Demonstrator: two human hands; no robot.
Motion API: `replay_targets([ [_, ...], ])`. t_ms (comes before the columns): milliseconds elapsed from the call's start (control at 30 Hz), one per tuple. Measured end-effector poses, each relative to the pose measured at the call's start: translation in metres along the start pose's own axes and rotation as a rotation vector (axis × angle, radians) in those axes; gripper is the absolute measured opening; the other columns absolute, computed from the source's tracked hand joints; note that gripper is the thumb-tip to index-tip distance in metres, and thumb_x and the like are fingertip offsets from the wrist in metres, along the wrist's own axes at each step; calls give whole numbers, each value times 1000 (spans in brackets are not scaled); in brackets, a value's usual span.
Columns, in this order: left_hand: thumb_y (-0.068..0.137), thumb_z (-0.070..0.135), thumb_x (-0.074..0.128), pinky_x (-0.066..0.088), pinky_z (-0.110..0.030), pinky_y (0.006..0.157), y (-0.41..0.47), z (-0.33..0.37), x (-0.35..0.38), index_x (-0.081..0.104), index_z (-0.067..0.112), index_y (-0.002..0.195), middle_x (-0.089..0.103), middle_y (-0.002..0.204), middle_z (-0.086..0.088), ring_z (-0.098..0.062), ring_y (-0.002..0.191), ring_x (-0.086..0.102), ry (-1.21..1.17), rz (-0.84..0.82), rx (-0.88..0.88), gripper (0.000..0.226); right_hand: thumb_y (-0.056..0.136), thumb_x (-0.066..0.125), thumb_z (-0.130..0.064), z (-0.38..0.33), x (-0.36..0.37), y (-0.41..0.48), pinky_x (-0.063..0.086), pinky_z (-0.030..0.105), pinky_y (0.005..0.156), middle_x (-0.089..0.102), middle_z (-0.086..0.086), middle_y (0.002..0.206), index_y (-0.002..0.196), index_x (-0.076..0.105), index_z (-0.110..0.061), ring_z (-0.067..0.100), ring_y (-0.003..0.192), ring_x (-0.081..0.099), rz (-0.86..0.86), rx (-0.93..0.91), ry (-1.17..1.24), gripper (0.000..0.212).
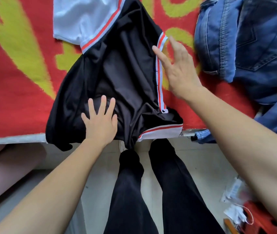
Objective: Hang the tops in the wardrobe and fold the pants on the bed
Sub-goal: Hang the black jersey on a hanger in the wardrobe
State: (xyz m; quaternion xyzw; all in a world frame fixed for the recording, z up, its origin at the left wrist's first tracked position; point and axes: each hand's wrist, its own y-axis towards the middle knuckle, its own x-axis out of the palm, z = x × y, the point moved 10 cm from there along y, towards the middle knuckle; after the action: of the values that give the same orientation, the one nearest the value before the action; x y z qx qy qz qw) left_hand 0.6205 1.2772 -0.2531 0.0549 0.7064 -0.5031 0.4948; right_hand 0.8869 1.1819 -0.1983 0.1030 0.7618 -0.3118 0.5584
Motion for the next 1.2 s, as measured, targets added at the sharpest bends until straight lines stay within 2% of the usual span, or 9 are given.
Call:
replay_targets([
  [100,101,42,33,25,-71,106,2,-1,4,8,34,157,3,166,4,-40,150,-3,1,9,-2,61,98,39,-8,-12,0,32,12,50,119,13,16,166,146,47,-22,40,153,5,-56,-235,-181,50],
  [200,102,43,32,23,-70,107,5,-2,6,6,35,156,0,166,6,-38,150,-6,-8,-22,-4,60,103,40,-21,-11,-5,43,18,47,116,52,14,144,121,61,-11,35,147,27,-66,-232,-149,30],
  [300,102,43,32,23,-69,109,6,-3,4,4,37,156,-3,165,8,-37,150,-9,-32,-70,1,60,104,38,-27,-4,-29,34,39,46,91,64,23,101,87,56,-10,40,103,56,-36,-33,177,30],
  [400,102,40,36,22,-68,110,8,-3,-4,6,38,156,-2,165,9,-36,150,-10,-82,-152,19,62,101,43,-29,4,-55,12,33,41,70,47,13,71,62,33,-16,29,74,45,30,167,461,42],
  [500,102,32,38,26,-62,112,2,0,-30,26,31,154,16,164,3,-35,150,5,-181,-221,1,54,90,52,-36,0,-95,-10,28,36,59,32,0,63,59,34,-16,14,63,34,108,258,667,41],
  [633,98,19,42,40,-49,102,-45,20,-121,60,14,130,57,132,-8,-31,124,48,-528,172,59,38,82,60,-37,-31,-156,-39,21,31,48,24,-10,53,52,29,-21,9,53,25,83,288,847,46],
  [833,80,80,44,43,-38,80,-161,49,-216,47,17,89,45,96,1,-23,94,45,-698,466,189,64,76,64,-42,-116,-246,-94,26,33,64,33,3,72,68,47,-19,16,68,32,30,228,1073,29],
  [1033,50,96,55,50,-40,89,-232,19,-264,50,20,123,53,115,1,-22,113,53,-931,361,-71,106,77,69,-35,-200,-346,-166,40,40,73,56,13,88,93,61,9,26,80,53,-11,150,1309,48],
  [1200,86,44,61,36,-33,61,-296,-33,-316,52,27,81,59,75,11,-26,82,61,-1192,569,51,20,91,65,-18,-261,-434,-214,47,30,61,62,3,67,65,67,-20,18,64,63,10,-72,1299,26],
])
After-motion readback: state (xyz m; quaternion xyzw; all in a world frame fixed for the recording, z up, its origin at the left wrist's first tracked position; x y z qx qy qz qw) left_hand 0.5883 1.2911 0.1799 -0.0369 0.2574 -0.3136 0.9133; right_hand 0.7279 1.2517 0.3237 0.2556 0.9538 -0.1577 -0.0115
